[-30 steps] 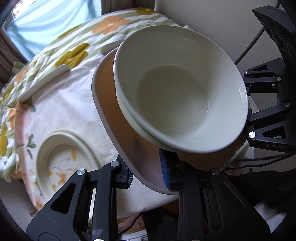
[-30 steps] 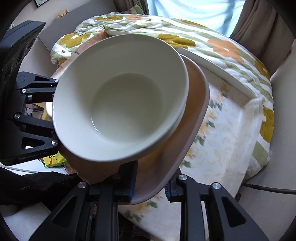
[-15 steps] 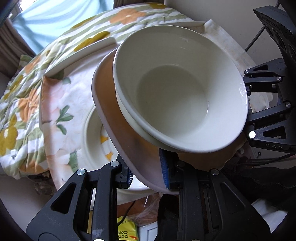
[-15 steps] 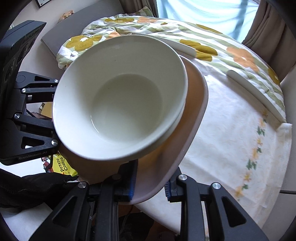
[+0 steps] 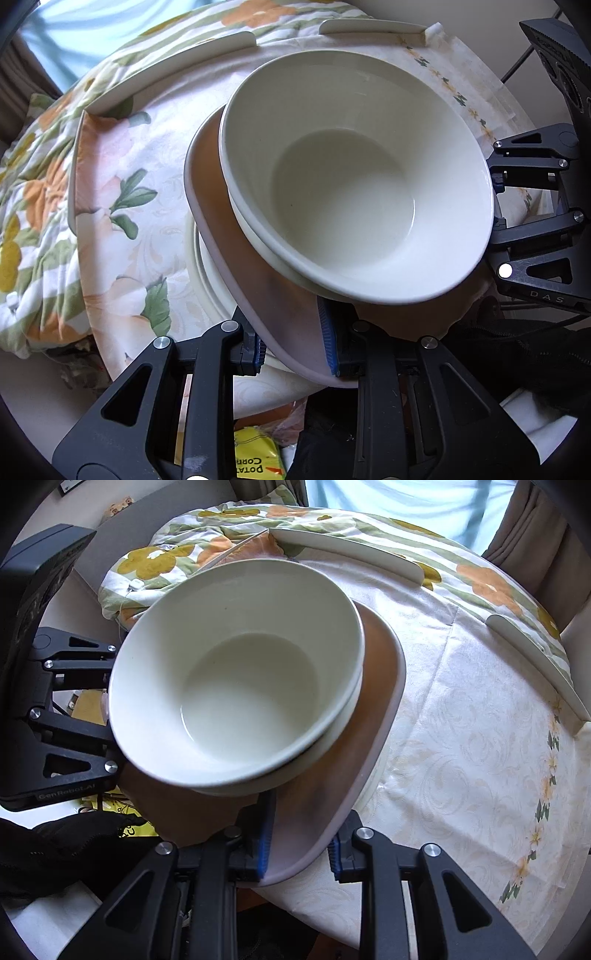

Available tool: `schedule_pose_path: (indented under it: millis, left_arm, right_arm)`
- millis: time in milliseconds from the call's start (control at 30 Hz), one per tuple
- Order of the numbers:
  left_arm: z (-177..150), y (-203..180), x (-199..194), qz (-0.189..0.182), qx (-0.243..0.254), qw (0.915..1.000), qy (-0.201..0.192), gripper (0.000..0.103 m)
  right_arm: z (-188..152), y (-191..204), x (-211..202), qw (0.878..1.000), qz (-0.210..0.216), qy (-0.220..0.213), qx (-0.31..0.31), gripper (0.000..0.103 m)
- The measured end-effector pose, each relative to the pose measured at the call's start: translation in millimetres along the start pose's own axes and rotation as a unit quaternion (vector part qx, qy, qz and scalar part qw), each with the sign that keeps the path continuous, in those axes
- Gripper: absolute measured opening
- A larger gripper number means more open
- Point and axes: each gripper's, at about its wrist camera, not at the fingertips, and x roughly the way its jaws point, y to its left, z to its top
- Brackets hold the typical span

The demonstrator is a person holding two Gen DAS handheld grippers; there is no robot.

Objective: Organize plates and bowls

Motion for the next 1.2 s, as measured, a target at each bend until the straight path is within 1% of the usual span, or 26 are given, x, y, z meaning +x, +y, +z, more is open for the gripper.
schedule_pose_path:
  millis: [100, 267, 533, 667, 800, 867, 933, 967, 1000, 1033, 1067, 1133, 1200]
  left_arm:
    - [0, -2, 2, -0.002, 0.001, 1.0000, -0.003, 0.022]
    - [1, 3, 5, -0.003, 0.006, 1.0000, -0.007, 0.022]
    - [9, 5, 7, -0.009, 0.013, 0.9998, 0.013, 0.022]
    - [12, 1, 6, 0.004, 0.024, 0.9993, 0.029, 0.022]
    - [15, 4, 0, -0.006, 0.022, 0.9988, 0.044, 0.024]
    - [15, 4, -4, -0.002, 0.026, 0.9985, 0.048, 0.025]
    - [15, 3, -8, -0.002, 0.029, 0.9983, 0.051, 0.032]
    - [15, 2, -10, -0.004, 0.031, 0.9981, 0.053, 0.046]
    - [15, 0, -13, -0.007, 0.033, 0.9980, 0.054, 0.069]
    - [15, -1, -15, -0.012, 0.034, 0.9979, 0.054, 0.080]
    - [14, -3, -21, -0.013, 0.035, 0.9983, 0.046, 0.082]
    - [14, -1, -29, -0.027, 0.032, 0.9982, 0.044, 0.082]
    - [12, 2, -35, -0.034, 0.023, 0.9983, 0.040, 0.082]
  right_arm:
    - [1, 2, 3, 1.000, -0.012, 0.001, 0.000, 0.023]
    - [3, 0, 5, 1.000, -0.013, -0.004, 0.018, 0.023]
    - [7, -1, 6, 0.999, -0.021, 0.011, 0.035, 0.023]
    - [10, 0, 7, 0.999, -0.026, 0.023, 0.033, 0.023]
    - [11, -3, 6, 0.998, -0.013, 0.037, 0.047, 0.025]
    - [11, -4, 4, 0.998, -0.003, 0.041, 0.052, 0.029]
    - [11, -4, 2, 0.997, 0.003, 0.044, 0.055, 0.033]
    - [11, -3, 0, 0.997, 0.003, 0.045, 0.058, 0.038]
    - [11, -3, -2, 0.997, 0.001, 0.048, 0.062, 0.042]
    - [11, -4, -5, 0.996, -0.002, 0.050, 0.068, 0.044]
    - [11, -5, -9, 0.996, -0.001, 0.052, 0.075, 0.044]
    - [9, -5, -16, 0.995, -0.003, 0.051, 0.086, 0.044]
    - [5, -6, -21, 0.994, -0.005, 0.049, 0.096, 0.044]
